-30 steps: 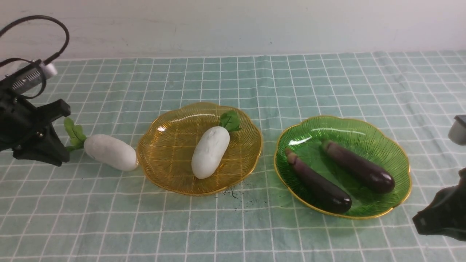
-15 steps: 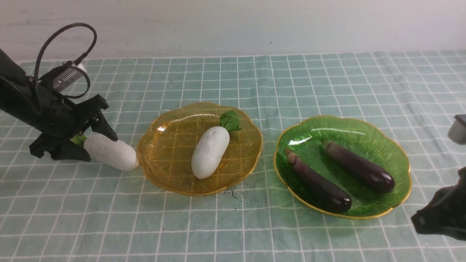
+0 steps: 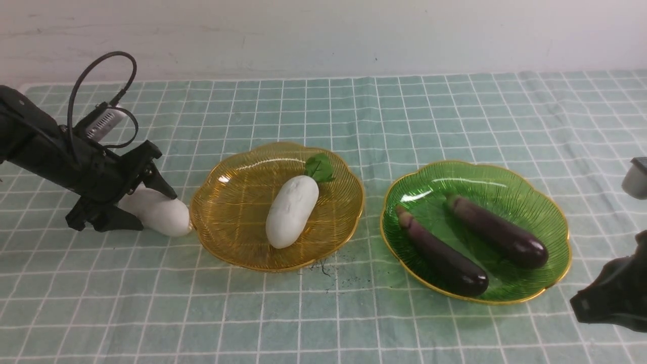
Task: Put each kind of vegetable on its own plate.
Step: Use the left arm to grab a radish and put it into the left plate
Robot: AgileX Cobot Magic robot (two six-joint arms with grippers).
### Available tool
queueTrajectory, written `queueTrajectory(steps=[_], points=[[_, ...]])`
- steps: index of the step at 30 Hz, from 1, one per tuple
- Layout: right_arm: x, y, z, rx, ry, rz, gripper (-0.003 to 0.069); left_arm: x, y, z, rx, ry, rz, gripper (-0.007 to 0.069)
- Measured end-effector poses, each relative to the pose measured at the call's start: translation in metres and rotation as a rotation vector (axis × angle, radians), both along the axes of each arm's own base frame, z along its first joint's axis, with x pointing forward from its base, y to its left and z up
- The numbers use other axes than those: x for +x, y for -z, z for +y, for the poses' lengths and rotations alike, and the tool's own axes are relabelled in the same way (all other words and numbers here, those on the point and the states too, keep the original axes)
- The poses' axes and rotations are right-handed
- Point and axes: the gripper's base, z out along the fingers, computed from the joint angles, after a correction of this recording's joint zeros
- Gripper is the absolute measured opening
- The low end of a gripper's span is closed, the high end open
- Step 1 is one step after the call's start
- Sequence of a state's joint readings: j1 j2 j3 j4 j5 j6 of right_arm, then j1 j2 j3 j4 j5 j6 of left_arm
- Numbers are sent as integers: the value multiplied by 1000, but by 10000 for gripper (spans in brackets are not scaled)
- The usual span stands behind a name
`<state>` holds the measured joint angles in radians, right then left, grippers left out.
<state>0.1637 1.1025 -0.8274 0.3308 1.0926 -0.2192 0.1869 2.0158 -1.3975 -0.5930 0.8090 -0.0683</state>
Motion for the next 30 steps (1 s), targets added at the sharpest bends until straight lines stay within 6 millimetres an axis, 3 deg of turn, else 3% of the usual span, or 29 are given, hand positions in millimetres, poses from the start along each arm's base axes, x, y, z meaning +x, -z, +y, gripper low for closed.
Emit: queueTrajectory(steps=[5,9,13,17,19,21,25,30], points=[[0,0,0,0,1,-4,-15,0,1,0,3,3,3,401],[0,0,0,0,2,-5,-15,-1,-4,2,26,44,16,398],[0,0,0,1,2,-6,-15,0,-35,14,53,74,-19,397],[1,0,0,0,2,-8,-15,-2,-92,14,85,173,-117,393],[1,0,0,-4,-10,-15,-15,-6,-124,2,106,300,-166,391],[1,0,0,-7,-20,-18,-15,-7,-138,-19,127,419,-199,390],[1,0,0,-7,-27,-23,-15,-6,-134,-50,166,547,-187,369],[2,-1,0,-7,-28,-34,-15,-2,-107,-100,251,727,-108,307]])
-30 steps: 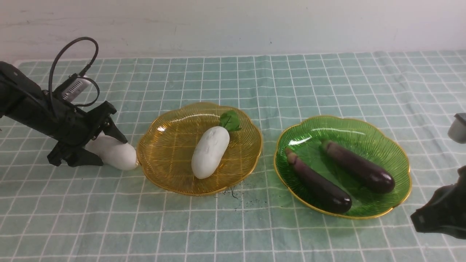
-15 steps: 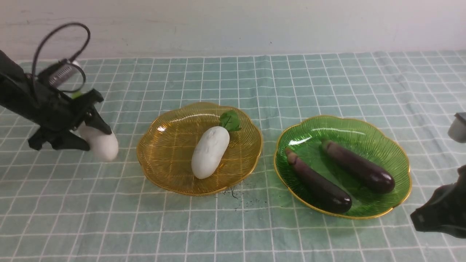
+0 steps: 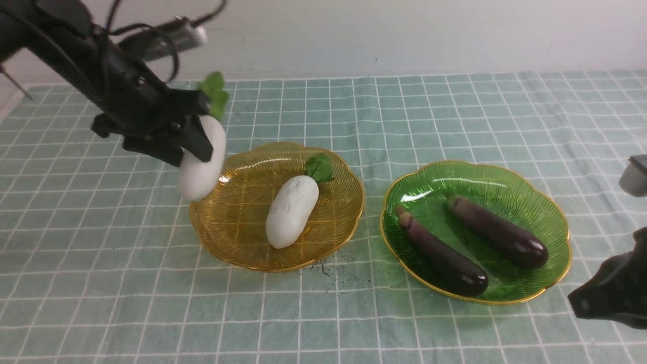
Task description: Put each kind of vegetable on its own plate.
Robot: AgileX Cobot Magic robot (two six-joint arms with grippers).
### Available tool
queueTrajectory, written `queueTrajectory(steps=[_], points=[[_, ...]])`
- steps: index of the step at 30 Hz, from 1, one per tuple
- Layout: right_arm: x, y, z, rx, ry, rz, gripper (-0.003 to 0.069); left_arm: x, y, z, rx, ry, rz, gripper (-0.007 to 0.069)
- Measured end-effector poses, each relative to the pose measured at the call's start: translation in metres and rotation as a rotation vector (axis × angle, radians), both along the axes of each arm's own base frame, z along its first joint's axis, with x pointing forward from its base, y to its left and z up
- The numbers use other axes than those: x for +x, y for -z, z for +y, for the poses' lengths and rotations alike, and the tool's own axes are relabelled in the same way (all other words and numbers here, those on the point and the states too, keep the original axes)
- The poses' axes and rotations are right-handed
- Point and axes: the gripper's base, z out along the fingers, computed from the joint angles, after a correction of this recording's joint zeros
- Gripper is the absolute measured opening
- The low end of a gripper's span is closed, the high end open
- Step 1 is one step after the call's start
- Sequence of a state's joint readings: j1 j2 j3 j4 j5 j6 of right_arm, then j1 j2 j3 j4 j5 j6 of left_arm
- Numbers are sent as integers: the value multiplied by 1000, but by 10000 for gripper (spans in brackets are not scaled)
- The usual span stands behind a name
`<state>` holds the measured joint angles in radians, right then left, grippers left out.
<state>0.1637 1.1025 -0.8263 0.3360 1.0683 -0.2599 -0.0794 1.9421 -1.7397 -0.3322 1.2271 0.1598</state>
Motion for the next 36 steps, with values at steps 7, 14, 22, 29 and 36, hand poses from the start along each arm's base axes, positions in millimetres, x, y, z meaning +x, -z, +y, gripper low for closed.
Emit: queueTrajectory(steps=[7,14,22,29,36], points=[[0,-1,0,4,-4,-5,-15,1,35,-44,142,152,56,319],[-36,-26,-3,39,-24,-78,-15,0,41,-52,198,189,57,491],[-128,-76,-21,121,21,-576,-15,0,41,-52,199,189,57,510],[-173,-46,-41,186,163,-1155,-15,0,41,-52,199,189,57,505],[-158,-16,-43,200,228,-1245,-15,0,41,-51,202,191,56,343]])
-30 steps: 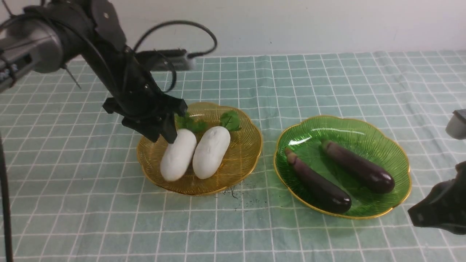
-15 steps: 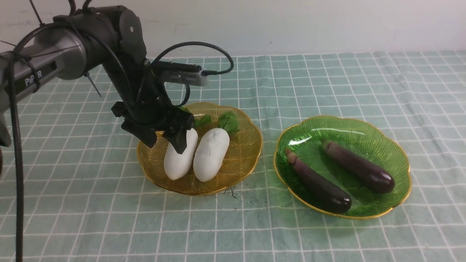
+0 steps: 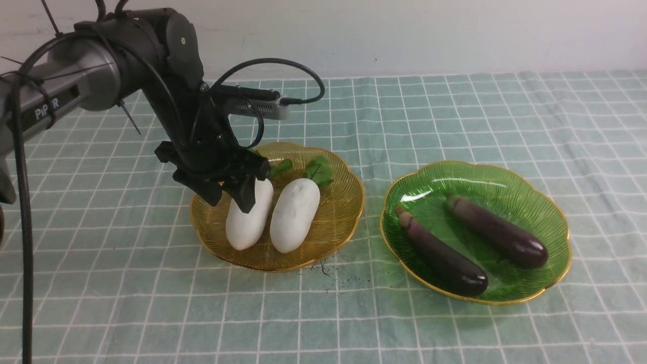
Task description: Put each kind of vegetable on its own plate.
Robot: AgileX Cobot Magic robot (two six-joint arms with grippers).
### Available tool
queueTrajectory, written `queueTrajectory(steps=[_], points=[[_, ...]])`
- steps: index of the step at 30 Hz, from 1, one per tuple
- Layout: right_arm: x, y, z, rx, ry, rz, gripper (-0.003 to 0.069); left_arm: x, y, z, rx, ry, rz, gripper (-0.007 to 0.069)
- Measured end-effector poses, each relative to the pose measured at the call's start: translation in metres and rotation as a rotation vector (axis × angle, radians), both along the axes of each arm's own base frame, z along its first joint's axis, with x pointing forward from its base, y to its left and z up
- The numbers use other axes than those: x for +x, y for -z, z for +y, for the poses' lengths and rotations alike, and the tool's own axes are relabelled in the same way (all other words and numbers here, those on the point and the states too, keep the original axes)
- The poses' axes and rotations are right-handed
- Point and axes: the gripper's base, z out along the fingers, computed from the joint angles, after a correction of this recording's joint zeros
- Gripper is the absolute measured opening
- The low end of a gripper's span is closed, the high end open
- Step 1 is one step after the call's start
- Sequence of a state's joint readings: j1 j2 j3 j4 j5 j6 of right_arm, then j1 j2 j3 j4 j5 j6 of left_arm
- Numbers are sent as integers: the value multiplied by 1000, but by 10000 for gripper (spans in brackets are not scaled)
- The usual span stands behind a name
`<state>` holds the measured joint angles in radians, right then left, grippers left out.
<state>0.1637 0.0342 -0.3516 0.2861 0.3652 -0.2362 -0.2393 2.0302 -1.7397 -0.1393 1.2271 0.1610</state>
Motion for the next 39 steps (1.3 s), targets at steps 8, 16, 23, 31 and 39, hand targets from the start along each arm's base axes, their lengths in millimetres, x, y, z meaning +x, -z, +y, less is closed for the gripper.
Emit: queueTrajectory(steps=[8,16,23,31,39], points=[[1,1,0,-6,5,-3,-15,1,0,4,42,10,-10,29],[2,6,0,-14,-1,28,-15,3,-14,2,18,-16,-51,-8],[2,6,1,-16,-3,35,-15,1,-61,-8,-145,-82,-142,-8],[9,43,1,-26,20,106,-15,-14,-102,-13,-261,-74,-210,-8],[24,122,-2,-85,107,352,-15,-31,-133,-9,-286,-65,-280,-8]])
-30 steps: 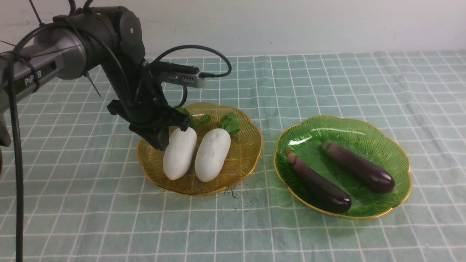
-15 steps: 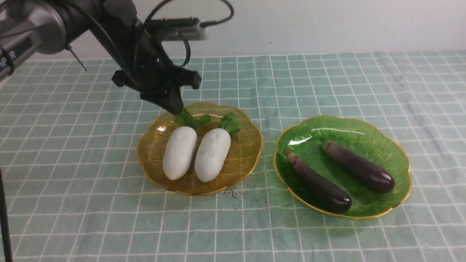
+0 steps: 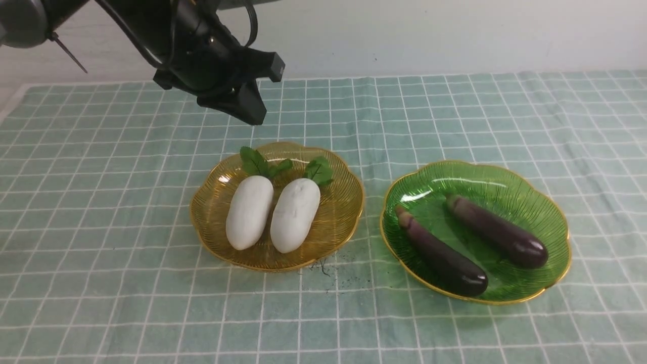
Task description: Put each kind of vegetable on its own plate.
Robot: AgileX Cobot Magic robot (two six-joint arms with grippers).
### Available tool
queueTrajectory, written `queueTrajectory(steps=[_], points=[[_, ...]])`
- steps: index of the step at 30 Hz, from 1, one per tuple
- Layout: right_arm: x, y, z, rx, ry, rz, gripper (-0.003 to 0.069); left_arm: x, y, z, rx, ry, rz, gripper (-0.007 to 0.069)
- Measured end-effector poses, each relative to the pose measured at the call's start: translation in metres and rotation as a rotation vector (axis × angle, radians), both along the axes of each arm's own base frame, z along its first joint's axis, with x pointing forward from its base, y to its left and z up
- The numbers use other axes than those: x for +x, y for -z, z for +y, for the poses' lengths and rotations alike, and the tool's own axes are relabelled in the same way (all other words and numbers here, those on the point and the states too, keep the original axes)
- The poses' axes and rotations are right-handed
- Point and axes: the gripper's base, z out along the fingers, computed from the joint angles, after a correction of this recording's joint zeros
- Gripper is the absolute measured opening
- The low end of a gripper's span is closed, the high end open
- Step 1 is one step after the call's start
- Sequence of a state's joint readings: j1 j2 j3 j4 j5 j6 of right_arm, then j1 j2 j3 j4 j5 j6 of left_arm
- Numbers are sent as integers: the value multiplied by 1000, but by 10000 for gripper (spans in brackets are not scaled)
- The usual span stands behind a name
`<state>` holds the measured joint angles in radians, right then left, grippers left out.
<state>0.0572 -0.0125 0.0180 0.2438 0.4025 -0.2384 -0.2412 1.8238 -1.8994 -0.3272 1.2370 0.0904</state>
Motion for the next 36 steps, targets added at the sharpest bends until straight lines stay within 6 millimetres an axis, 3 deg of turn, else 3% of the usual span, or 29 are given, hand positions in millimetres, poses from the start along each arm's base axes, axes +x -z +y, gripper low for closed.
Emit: queueTrajectory(steps=[8,14,21,25,29,36], points=[[0,0,-3,-126,11,-14,-15,-59,-75,14,-47,6,-186,-8],[0,0,-4,-133,12,-15,-15,-123,-130,30,-70,36,-377,-8],[0,0,-4,-135,12,-15,-15,-192,-162,47,-59,85,-547,-8],[0,0,-4,-136,12,-16,-15,-217,-154,53,-52,90,-541,-8],[0,0,-4,-137,11,-16,-15,-235,-133,58,-35,92,-491,-8],[0,0,-4,-137,11,-16,-15,-277,-66,68,-4,98,-354,-8]])
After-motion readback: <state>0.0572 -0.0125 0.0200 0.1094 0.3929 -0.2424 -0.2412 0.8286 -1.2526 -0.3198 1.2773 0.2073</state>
